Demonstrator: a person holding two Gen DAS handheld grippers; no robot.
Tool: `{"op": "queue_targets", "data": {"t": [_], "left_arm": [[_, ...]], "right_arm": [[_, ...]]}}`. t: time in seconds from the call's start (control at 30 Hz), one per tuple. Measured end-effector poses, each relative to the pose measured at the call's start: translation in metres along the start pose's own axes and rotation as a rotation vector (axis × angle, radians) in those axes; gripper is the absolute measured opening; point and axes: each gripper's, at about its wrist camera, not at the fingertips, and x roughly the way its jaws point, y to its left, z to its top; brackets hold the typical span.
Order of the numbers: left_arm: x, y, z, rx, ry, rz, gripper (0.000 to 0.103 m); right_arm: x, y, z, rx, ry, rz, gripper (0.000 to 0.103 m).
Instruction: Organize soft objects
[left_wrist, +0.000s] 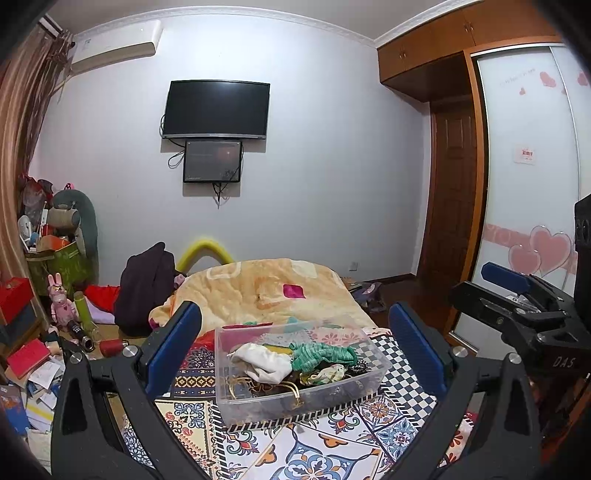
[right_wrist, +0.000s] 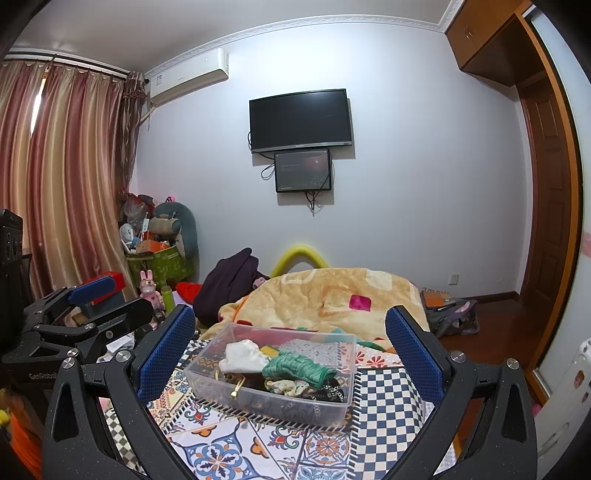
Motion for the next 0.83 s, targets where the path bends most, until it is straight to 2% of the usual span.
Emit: {"op": "queue_targets", "data": {"t": [0.53,0.83], "left_arm": [[0.0010,-0.0072,-0.0025,0.023,0.005,-0.022,0.103],[-0.0015,-0.0094,-0.0015,0.030,-0.005,-0.009,0.103]], "right_arm": [[-0.0009,0.0004,0.0003,-0.005,-0.004,-0.006,0.103],[-0.0023,0.0015,0.0009,-0.007,-0.006,-0.005,0.103]]}}
